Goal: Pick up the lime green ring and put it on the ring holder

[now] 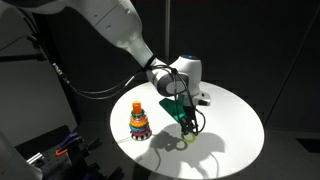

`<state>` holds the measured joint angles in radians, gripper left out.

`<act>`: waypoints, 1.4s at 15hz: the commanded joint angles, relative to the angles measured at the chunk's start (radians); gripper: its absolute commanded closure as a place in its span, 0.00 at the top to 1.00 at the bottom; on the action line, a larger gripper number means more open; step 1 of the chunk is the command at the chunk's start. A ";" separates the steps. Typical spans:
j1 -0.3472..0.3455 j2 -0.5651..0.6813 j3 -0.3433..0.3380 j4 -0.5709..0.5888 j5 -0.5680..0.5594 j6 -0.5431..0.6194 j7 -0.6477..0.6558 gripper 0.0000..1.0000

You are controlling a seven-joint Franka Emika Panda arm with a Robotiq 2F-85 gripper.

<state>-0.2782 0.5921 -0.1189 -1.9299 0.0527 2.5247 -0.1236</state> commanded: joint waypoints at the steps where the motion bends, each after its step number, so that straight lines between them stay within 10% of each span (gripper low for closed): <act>1: 0.023 -0.126 -0.002 -0.062 -0.033 -0.101 -0.023 0.06; 21: 0.227 -0.525 0.087 -0.283 -0.055 -0.319 -0.023 0.06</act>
<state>-0.0562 0.1394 -0.0377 -2.1628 0.0070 2.2305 -0.1260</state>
